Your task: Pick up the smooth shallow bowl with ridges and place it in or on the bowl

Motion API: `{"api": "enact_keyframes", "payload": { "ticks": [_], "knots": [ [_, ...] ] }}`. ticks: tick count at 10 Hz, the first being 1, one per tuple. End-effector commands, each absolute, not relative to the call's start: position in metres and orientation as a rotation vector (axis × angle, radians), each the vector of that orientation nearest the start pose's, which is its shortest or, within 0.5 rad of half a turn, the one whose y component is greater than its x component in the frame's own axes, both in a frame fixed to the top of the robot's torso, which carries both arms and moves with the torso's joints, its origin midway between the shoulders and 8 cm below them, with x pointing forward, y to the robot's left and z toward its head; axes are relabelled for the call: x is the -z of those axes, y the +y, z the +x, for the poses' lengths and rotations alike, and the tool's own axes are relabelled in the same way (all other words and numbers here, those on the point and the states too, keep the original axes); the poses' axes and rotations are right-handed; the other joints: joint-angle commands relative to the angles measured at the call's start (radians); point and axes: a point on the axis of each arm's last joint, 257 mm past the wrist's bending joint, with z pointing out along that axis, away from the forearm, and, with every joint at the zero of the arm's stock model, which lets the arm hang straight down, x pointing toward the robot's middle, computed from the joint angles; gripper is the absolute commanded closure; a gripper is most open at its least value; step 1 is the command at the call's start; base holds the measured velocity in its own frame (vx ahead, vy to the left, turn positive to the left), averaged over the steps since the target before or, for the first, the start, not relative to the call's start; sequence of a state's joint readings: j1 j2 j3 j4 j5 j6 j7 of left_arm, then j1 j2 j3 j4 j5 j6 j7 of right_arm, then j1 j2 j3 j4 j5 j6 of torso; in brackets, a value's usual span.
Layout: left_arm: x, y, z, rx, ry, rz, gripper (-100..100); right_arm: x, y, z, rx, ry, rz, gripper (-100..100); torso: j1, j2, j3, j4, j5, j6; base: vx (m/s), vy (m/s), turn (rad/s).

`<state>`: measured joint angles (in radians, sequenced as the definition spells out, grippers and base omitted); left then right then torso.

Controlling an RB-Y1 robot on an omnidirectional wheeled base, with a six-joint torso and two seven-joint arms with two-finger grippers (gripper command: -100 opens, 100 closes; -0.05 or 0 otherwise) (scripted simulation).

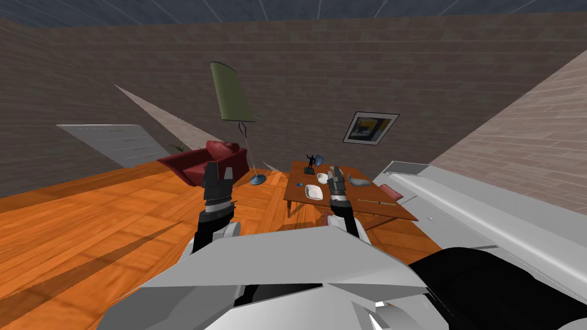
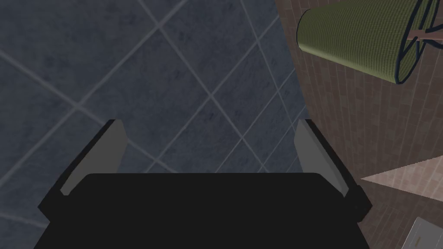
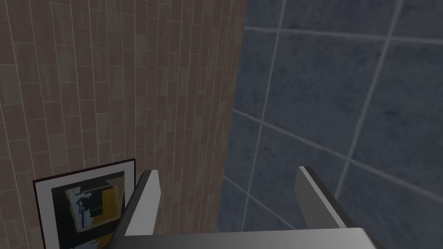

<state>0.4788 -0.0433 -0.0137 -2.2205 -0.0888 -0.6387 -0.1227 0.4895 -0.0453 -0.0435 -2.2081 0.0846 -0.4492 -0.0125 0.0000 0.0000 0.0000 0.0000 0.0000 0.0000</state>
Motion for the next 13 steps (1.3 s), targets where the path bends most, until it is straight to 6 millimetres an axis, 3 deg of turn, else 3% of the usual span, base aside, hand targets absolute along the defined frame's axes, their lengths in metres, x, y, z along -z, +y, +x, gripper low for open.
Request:
{"api": "enact_keyframes", "payload": {
  "ticks": [1, 5, 10, 11, 13],
  "knots": [
    [-0.030, 0.261, 0.335, 1.177, 0.590, -0.510, 0, 0.027, -0.282, 0.371, -1.158, 0.835, 0.635, -100, 0.000, 0.000, 0.000, 0.000, 0.000, 0.000, 0.005, 0.027, 0.076],
    [-0.030, 0.261, 0.335, 1.177, 0.590, -0.510, 0, 0.066, -0.275, 0.386, -1.043, 1.000, 0.579, -100, 0.005, -0.001, -0.001, 0.000, 0.001, 0.000, 0.019, 0.066, 0.087],
    [-0.030, 0.261, 0.335, 1.177, 0.590, -0.510, 0, 0.142, -0.275, 0.400, -0.813, 1.260, 0.468, -100, 0.007, -0.002, -0.001, -0.001, 0.002, 0.000, 0.044, 0.101, 0.124],
    [-0.030, 0.261, 0.335, 1.177, 0.590, -0.510, 0, 0.142, -0.275, 0.400, -0.810, 1.261, 0.466, -100, 0.008, -0.003, -0.002, -0.001, 0.002, 0.000, 0.057, 0.084, 0.036],
    [-0.030, 0.261, 0.335, 1.177, 0.590, -0.510, 0, 0.178, -0.278, 0.402, -0.697, 1.373, 0.401, -100, 0.006, -0.002, -0.002, -0.001, 0.001, 0.000, 0.038, 0.093, 0.129]
  ]
}}
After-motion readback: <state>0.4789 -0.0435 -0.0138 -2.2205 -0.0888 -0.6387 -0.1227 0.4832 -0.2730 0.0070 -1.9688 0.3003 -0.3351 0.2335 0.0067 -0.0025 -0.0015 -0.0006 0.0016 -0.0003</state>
